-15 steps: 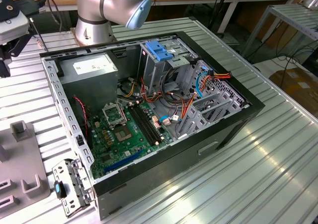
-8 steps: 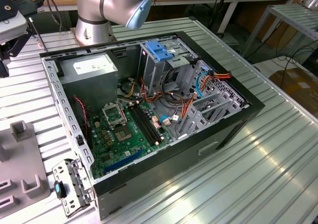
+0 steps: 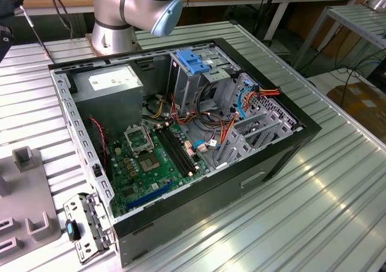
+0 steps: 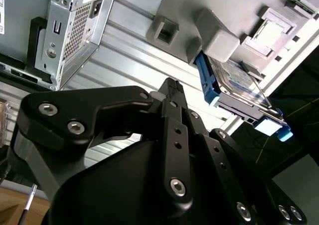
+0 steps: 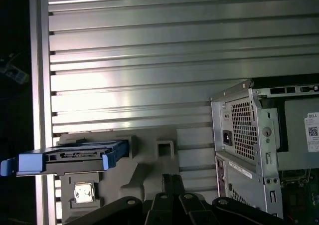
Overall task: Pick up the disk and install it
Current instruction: 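Reach for the disk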
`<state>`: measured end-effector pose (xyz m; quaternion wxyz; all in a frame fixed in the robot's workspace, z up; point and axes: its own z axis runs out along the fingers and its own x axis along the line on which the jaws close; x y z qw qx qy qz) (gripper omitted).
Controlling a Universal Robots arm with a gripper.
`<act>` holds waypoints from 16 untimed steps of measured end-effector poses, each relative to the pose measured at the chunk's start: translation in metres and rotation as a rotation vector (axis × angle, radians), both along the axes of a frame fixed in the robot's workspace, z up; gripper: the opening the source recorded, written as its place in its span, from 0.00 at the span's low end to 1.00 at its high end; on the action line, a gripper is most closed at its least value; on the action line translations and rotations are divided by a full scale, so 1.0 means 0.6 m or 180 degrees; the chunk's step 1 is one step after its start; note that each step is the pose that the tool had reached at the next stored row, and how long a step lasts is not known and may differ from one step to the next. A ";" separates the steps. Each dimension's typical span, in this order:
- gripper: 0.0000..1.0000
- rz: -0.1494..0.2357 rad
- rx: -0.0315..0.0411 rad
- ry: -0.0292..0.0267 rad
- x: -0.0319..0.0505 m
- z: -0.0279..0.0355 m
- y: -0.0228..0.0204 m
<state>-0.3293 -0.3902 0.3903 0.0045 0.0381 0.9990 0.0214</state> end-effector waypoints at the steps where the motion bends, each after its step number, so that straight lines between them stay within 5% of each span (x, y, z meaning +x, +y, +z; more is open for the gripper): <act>1: 0.11 0.0000 0.0000 0.0000 -0.004 0.000 0.0004; 16: 0.11 0.0000 0.0000 0.0000 -0.058 0.000 0.0039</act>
